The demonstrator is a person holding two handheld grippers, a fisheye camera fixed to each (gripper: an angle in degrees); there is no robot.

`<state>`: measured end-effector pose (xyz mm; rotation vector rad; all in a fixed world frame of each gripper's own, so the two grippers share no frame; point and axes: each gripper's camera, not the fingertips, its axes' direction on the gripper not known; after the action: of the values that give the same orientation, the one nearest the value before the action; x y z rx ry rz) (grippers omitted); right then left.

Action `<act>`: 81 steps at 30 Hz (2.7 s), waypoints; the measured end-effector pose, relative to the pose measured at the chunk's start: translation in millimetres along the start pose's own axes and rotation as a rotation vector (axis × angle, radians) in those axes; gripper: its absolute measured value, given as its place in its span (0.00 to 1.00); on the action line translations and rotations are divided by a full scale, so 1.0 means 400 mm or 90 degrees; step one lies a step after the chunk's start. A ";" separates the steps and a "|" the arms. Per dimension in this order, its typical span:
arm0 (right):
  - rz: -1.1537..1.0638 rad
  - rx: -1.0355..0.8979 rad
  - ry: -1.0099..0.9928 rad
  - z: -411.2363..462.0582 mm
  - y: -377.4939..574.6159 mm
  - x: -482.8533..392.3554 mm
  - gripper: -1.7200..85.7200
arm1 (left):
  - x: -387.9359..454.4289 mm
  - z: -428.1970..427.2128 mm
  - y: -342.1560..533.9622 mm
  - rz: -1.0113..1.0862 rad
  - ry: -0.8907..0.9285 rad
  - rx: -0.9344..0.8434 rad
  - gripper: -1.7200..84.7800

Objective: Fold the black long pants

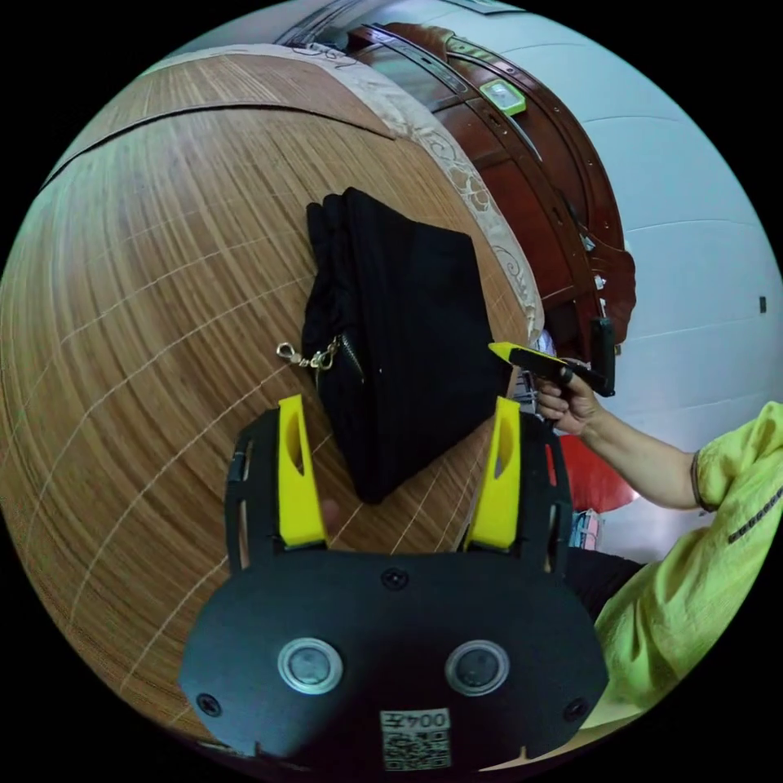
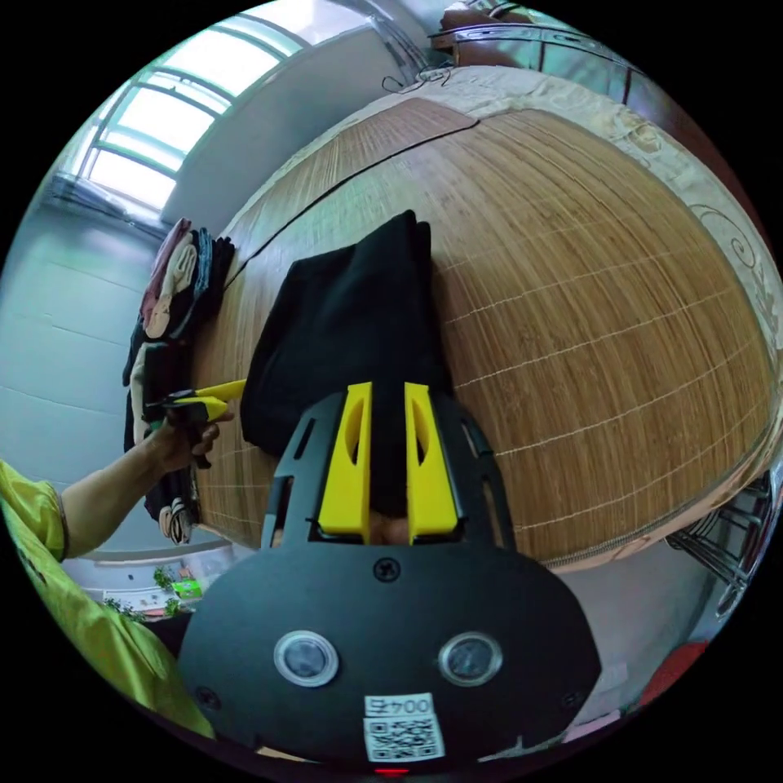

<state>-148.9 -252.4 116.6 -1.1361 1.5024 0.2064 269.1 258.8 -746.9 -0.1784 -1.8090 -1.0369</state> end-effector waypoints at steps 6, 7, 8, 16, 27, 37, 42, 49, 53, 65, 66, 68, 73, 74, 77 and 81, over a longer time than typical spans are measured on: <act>0.019 0.033 -0.156 0.013 0.031 0.195 0.24 | 0.024 0.017 -0.059 0.000 -0.013 -0.004 0.27; 0.012 0.005 -0.178 0.037 0.025 0.235 0.25 | 0.020 0.015 -0.063 -0.009 -0.001 0.006 0.26; 0.000 -0.012 -0.194 0.057 0.020 0.271 0.25 | 0.017 0.014 -0.066 -0.015 0.009 0.011 0.26; -0.047 -0.126 -0.420 0.252 0.010 0.392 0.20 | 0.112 0.048 -0.157 -0.004 0.007 -0.002 0.24; -0.067 -0.206 -0.404 0.534 0.018 0.286 0.09 | 0.324 0.145 -0.318 -0.025 -0.079 -0.028 0.16; -0.009 -0.168 -0.332 0.731 0.129 0.037 0.09 | 0.673 0.178 -0.378 -0.049 -0.325 0.017 0.10; -0.027 -0.187 -0.296 0.911 0.139 -0.242 0.09 | 0.696 0.090 -0.372 -0.061 -0.375 0.020 0.10; -0.046 -0.192 -0.248 1.228 0.117 -0.777 0.09 | 0.625 -0.150 -0.341 -0.085 -0.405 0.051 0.10; -0.067 -0.205 -0.240 1.429 0.111 -1.134 0.09 | 0.581 -0.286 -0.322 -0.118 -0.448 0.043 0.10; -0.254 -0.232 -0.153 1.886 0.047 -2.116 0.09 | 0.480 -0.740 -0.210 -0.304 -0.429 0.180 0.11; -0.264 -0.235 -0.144 1.900 0.041 -2.151 0.09 | 0.503 -0.751 -0.221 -0.314 -0.439 0.178 0.11; -0.290 -0.256 -0.118 1.945 0.018 -2.265 0.09 | 0.559 -0.748 -0.248 -0.307 -0.468 0.162 0.11; -0.256 -0.246 -0.111 1.946 0.020 -2.390 0.12 | 0.693 -0.770 -0.314 -0.327 -0.481 0.164 0.14; -0.250 -0.187 -0.108 1.898 0.031 -2.419 0.13 | 0.709 -0.780 -0.321 -0.338 -0.480 0.166 0.15; -0.258 -0.037 -0.129 1.762 0.095 -2.501 0.13 | 0.837 -0.848 -0.330 -0.324 -0.448 0.243 0.14; -0.332 -0.020 -0.091 1.735 0.213 -2.648 0.10 | 1.035 -0.927 -0.343 -0.309 -0.447 0.331 0.11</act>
<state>86.1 819.0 755.2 -1.4643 1.0394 -0.0473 247.6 -223.8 -439.8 0.2638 -2.7961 -0.8298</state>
